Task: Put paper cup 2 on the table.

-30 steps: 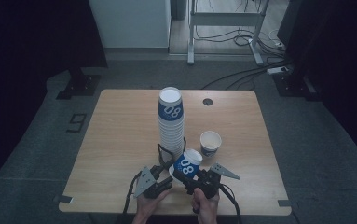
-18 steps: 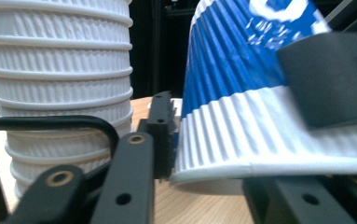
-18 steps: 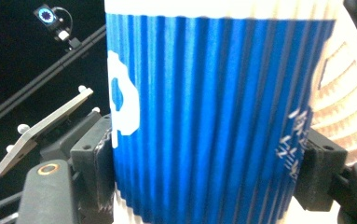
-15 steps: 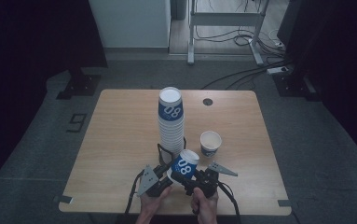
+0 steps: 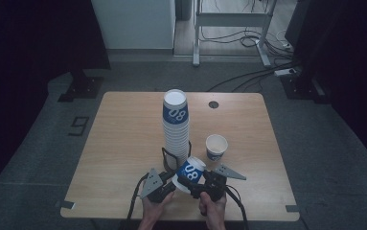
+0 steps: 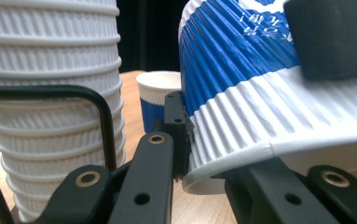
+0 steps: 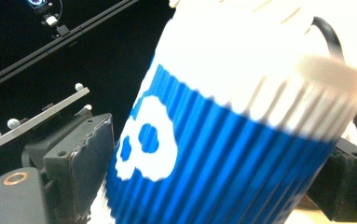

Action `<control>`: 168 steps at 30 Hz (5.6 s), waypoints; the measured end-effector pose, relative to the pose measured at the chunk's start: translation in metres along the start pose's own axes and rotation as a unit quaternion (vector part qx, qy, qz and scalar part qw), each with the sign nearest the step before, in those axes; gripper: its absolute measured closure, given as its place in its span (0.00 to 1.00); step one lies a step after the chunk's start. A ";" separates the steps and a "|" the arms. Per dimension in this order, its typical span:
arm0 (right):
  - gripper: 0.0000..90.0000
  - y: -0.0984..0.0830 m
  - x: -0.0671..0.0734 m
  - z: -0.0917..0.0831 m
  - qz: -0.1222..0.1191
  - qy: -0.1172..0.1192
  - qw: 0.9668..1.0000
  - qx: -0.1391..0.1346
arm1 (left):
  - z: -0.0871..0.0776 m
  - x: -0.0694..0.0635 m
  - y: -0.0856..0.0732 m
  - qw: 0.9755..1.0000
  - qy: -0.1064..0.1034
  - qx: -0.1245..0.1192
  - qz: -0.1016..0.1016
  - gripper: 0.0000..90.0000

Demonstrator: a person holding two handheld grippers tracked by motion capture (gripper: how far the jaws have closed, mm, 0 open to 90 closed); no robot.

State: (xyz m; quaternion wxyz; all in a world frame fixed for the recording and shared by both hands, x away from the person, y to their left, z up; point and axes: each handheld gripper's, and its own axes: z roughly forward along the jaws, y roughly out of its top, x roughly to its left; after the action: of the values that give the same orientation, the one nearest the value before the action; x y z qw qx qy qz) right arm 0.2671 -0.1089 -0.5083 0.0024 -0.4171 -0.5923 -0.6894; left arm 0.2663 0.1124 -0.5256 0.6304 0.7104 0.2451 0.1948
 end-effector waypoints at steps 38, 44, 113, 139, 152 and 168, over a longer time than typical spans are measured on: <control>0.17 -0.007 -0.011 -0.037 -0.192 -0.115 0.974 0.024 | -0.032 0.035 0.002 0.991 -0.013 0.132 -0.018 0.93; 0.15 -0.013 -0.006 -0.032 -0.226 -0.119 0.965 0.062 | -0.034 0.037 0.010 0.988 -0.024 0.150 -0.020 0.93; 0.03 -0.045 0.027 0.004 -0.566 -0.103 0.797 0.183 | 0.015 0.029 0.046 0.922 -0.077 0.379 -0.008 0.95; 0.14 -0.043 0.038 0.016 -0.565 -0.081 0.806 0.156 | 0.021 0.025 0.046 0.934 -0.092 0.343 -0.046 0.96; 0.18 -0.038 0.035 0.014 -0.526 -0.078 0.835 0.138 | 0.014 0.027 0.041 0.952 -0.083 0.289 -0.065 0.89; 0.18 -0.030 0.022 0.005 -0.457 -0.089 0.876 0.124 | -0.003 0.026 0.034 0.977 -0.042 0.200 -0.066 0.49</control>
State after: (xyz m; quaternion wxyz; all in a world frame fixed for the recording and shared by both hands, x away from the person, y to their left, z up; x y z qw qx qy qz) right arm 0.2405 -0.0849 -0.5204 -0.3138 -0.1565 -0.7953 -0.4945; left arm 0.2889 0.1270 -0.4925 0.4971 0.8118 0.2985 0.0696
